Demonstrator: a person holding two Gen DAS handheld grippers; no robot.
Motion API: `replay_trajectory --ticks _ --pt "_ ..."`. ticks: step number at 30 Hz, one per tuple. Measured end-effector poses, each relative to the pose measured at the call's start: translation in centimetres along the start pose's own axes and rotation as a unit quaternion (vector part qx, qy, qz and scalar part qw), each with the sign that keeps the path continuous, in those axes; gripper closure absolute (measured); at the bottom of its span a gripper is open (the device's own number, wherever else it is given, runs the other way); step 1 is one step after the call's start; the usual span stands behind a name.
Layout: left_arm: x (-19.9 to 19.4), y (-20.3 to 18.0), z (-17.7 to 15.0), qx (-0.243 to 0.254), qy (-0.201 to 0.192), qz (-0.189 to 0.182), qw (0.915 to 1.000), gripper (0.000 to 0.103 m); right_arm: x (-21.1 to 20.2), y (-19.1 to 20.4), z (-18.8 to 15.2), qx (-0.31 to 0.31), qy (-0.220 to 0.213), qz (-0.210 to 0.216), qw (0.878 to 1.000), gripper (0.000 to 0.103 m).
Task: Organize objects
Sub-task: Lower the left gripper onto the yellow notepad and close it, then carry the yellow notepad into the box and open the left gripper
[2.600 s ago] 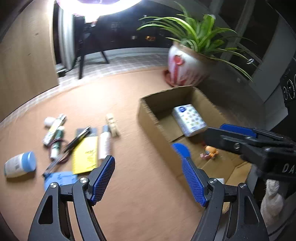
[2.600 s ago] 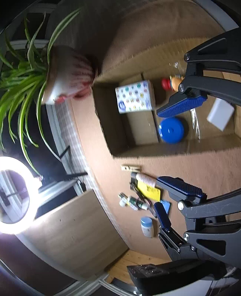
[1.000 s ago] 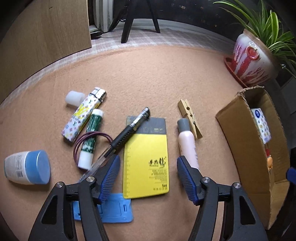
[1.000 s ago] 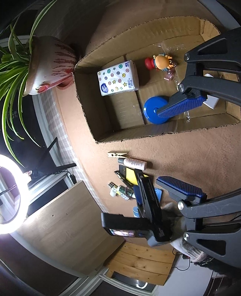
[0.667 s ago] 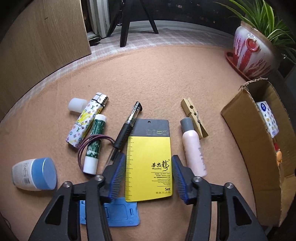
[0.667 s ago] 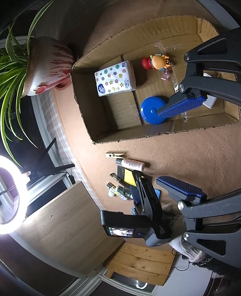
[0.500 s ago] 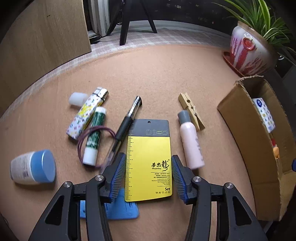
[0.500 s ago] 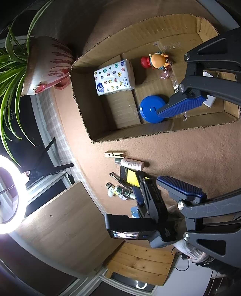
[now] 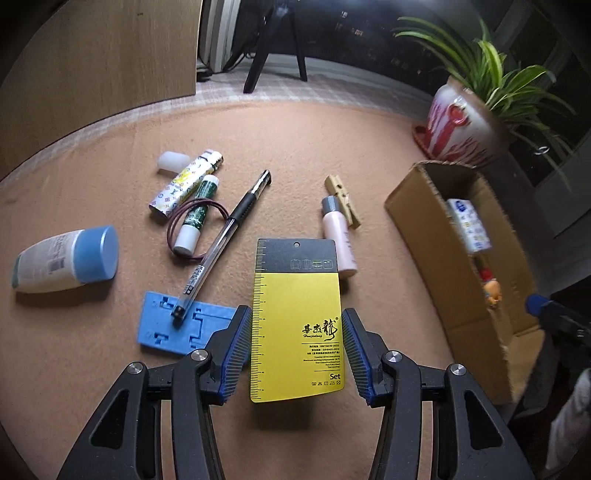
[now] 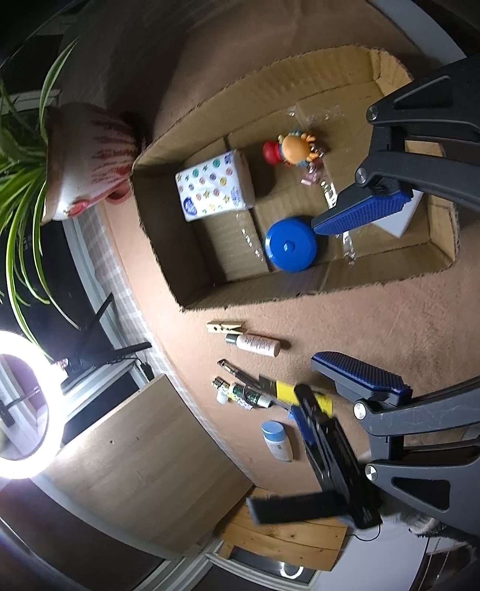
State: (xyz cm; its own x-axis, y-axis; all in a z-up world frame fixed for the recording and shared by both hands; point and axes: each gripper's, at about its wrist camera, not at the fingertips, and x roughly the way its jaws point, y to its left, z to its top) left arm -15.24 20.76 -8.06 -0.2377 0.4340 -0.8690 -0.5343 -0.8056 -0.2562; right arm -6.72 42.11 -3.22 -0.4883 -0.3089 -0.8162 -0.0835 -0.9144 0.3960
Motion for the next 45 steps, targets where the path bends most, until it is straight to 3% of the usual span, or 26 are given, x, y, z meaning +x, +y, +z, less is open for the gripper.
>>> replay_trajectory --ticks 11,20,26,35,36,37,38,45 --pt "-3.2 -6.4 0.8 0.064 -0.029 -0.027 0.9972 0.050 -2.8 -1.6 -1.1 0.003 -0.021 -0.035 0.999 0.041" --pt "-2.0 -13.7 2.1 0.123 -0.027 -0.053 0.9906 0.050 -4.4 -4.4 -2.1 0.037 -0.030 -0.053 0.997 0.041" --pt "-0.5 -17.2 4.0 0.149 -0.038 -0.038 0.9874 0.050 -5.1 -5.5 -2.6 0.047 -0.034 -0.059 0.997 0.041" --pt "1.7 -19.2 5.7 0.147 -0.042 -0.040 0.9874 0.050 -5.3 -7.3 -2.9 0.064 -0.031 -0.068 0.995 0.041" --pt "1.9 -19.1 5.9 0.142 -0.042 -0.043 0.9880 0.046 -5.3 -7.3 -3.0 0.066 -0.032 -0.066 0.995 0.041" --pt "2.0 -18.9 6.0 0.137 -0.038 -0.041 0.9890 0.032 -5.4 -7.4 -3.0 0.067 -0.034 -0.063 0.995 0.041" --pt "2.0 -18.8 6.1 0.133 -0.037 -0.040 0.9897 0.027 -5.3 -7.4 -3.0 0.067 -0.033 -0.061 0.995 0.041" --pt "1.0 -16.6 6.1 0.122 -0.042 -0.031 0.9912 0.025 -4.9 -6.4 -2.7 0.058 -0.031 -0.052 0.997 0.041"
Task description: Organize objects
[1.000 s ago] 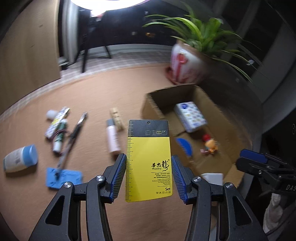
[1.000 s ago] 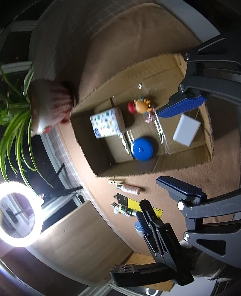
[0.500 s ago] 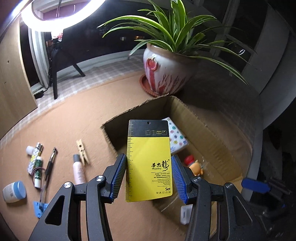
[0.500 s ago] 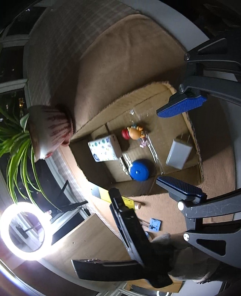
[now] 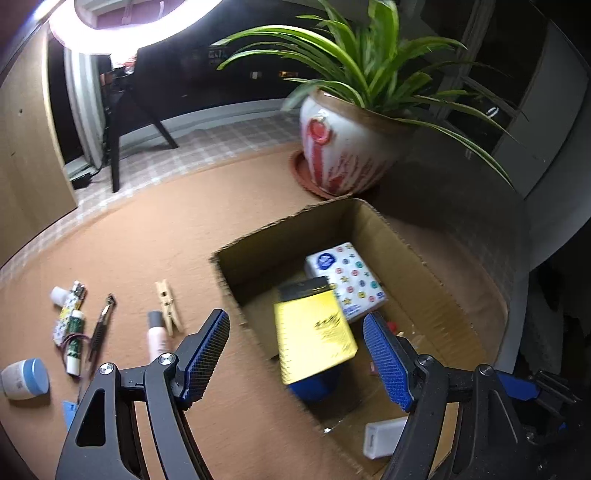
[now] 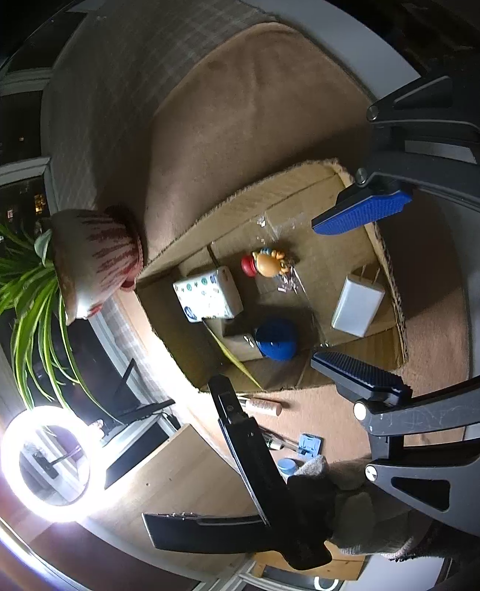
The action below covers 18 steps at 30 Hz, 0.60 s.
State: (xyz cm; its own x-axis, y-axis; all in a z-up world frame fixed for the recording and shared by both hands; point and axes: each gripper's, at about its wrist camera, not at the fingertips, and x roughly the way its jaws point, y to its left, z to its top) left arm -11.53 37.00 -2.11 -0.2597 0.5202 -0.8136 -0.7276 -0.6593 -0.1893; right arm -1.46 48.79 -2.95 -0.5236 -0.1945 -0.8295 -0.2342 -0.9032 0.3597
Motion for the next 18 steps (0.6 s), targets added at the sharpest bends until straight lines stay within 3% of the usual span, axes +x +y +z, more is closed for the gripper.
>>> replay_trajectory --ticks 8,18 --pt "-2.9 4.9 -1.4 -0.033 -0.004 0.012 0.9994 0.025 0.9 2.6 0.1 -0.021 0.008 0.014 1.000 0.041" --pt "-5.9 14.3 -5.4 -0.100 0.006 0.065 0.9929 0.025 2.6 8.3 0.1 -0.074 0.019 0.044 0.996 0.041"
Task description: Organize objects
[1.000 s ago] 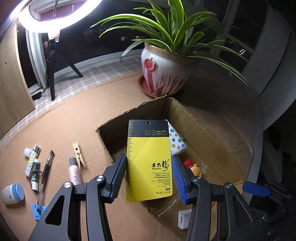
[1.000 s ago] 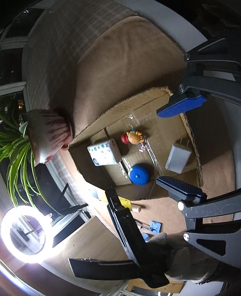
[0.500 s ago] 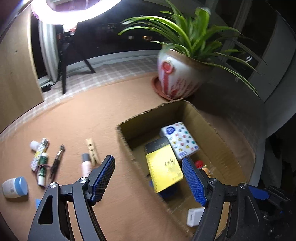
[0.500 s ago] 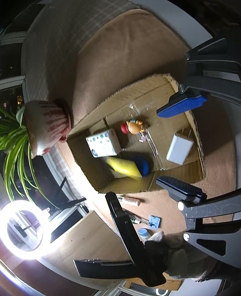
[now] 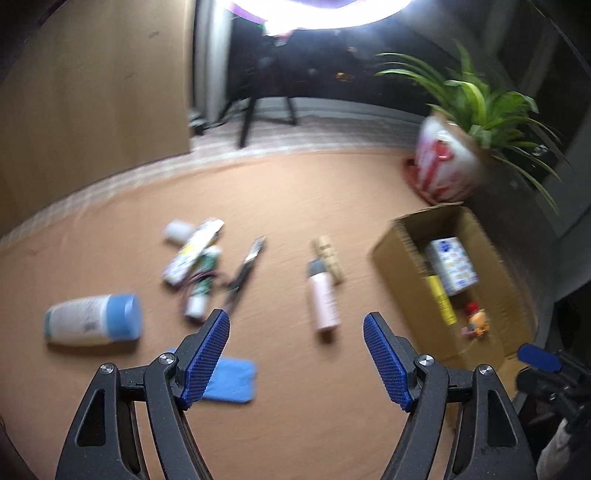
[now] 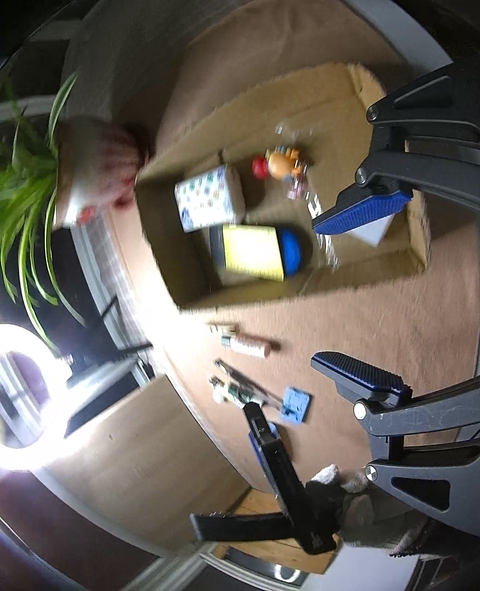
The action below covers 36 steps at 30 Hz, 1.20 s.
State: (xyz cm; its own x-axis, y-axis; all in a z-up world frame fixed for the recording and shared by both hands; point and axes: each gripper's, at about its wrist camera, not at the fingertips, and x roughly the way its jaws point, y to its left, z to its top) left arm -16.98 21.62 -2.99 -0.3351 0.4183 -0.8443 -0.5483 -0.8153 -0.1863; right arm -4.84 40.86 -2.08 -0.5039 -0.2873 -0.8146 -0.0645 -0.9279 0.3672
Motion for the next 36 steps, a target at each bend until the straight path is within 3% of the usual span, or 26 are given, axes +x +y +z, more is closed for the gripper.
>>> replay_trajectory --ticks 4,10,16,19,26,32,36 --pt "0.1 4.1 -1.4 -0.028 0.012 0.023 0.9993 0.025 1.5 2.3 0.7 -0.025 0.008 0.009 1.000 0.041" --pt "0.7 7.5 -1.6 -0.062 0.020 0.027 0.9975 0.025 4.3 6.0 3.3 -0.063 0.019 0.017 0.998 0.041" --pt "2.1 8.9 1.5 -0.073 0.014 0.027 0.9969 0.025 10.0 8.9 7.6 -0.081 0.048 0.006 0.996 0.041" --pt "3.4 9.9 3.9 -0.081 0.014 0.033 0.9961 0.025 13.4 9.6 9.0 -0.082 0.070 -0.019 0.994 0.041" --pt "7.7 11.5 9.0 -0.079 0.026 0.065 0.9944 0.025 17.4 10.1 9.6 -0.089 0.102 -0.064 0.989 0.041" --pt "11.7 12.0 10.6 -0.069 0.057 0.075 0.9931 0.025 18.9 10.6 9.5 -0.098 0.112 -0.089 0.985 0.044" --pt "12.7 11.6 10.4 -0.061 0.060 0.061 0.9945 0.040 19.7 10.5 9.2 -0.101 0.122 -0.103 0.982 0.046"
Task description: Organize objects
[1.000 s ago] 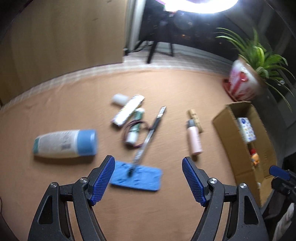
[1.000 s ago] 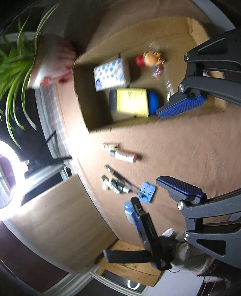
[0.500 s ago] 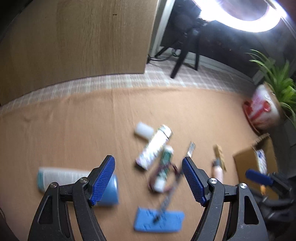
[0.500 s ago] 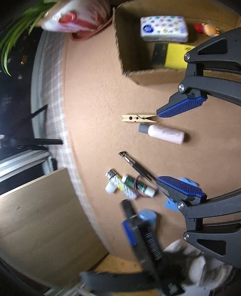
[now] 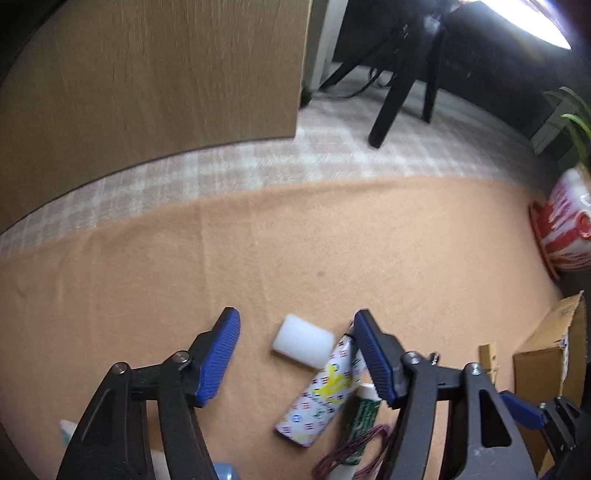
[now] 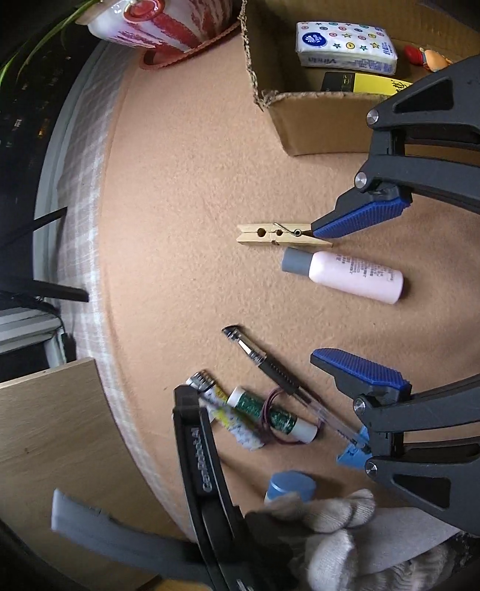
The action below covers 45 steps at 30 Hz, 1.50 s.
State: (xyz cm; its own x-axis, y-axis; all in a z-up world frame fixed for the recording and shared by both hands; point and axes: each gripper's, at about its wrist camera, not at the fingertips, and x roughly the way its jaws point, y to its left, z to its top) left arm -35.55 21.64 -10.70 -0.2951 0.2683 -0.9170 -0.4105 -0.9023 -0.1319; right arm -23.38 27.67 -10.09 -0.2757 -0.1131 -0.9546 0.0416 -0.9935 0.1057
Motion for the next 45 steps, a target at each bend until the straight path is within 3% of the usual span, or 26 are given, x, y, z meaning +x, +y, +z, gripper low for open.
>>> replay_trajectory --ticks 2,4,11,23,24,25,31,37,42,44,45 --pt "-0.2 -0.4 -0.2 0.010 0.000 -0.015 0.9998 0.056 0.4 -0.3 -0.1 0.008 0.008 -0.003 1.000 0.055" --pt "-0.4 -1.0 -0.7 0.022 0.000 -0.020 0.9996 0.061 0.7 -0.5 -0.2 0.008 0.012 -0.005 1.000 0.058" --pt "-1.3 -1.3 -3.5 0.018 0.006 -0.066 0.9977 0.065 0.4 -0.9 -1.4 0.007 0.012 0.006 1.000 0.084" --pt "-5.4 -3.2 -13.6 0.057 0.000 -0.074 0.9956 0.066 -1.3 -0.3 -7.5 -0.025 -0.001 0.046 0.999 0.084" --pt "-5.8 -3.1 -14.3 0.057 -0.001 -0.072 0.9958 0.067 -1.5 -0.4 -8.0 -0.023 0.000 0.052 0.998 0.084" --pt "-6.2 -3.1 -15.5 0.064 -0.003 -0.059 0.9962 0.075 -1.7 -0.7 -8.4 -0.020 0.001 0.057 0.998 0.084" --pt "-8.0 -1.2 -19.2 0.062 -0.014 -0.034 0.9974 0.075 -2.3 -1.9 -9.8 -0.007 0.001 0.068 0.998 0.084" --pt "-8.7 2.1 -20.2 0.034 -0.018 -0.014 0.9992 0.073 -2.5 -2.3 -10.3 -0.007 -0.002 0.058 0.998 0.083" --pt "-9.6 5.1 -20.0 -0.004 -0.012 0.011 0.9999 0.072 -3.4 -1.6 -10.6 -0.007 -0.016 0.071 0.997 0.076" --pt "-10.6 6.3 -20.3 -0.017 -0.018 0.007 0.9997 0.067 -4.3 -1.4 -10.9 -0.013 -0.029 0.072 0.997 0.075" --pt "-11.1 6.8 -20.4 -0.022 -0.022 0.008 0.9995 0.059 -4.8 -1.0 -11.1 -0.018 -0.035 0.076 0.996 0.075"
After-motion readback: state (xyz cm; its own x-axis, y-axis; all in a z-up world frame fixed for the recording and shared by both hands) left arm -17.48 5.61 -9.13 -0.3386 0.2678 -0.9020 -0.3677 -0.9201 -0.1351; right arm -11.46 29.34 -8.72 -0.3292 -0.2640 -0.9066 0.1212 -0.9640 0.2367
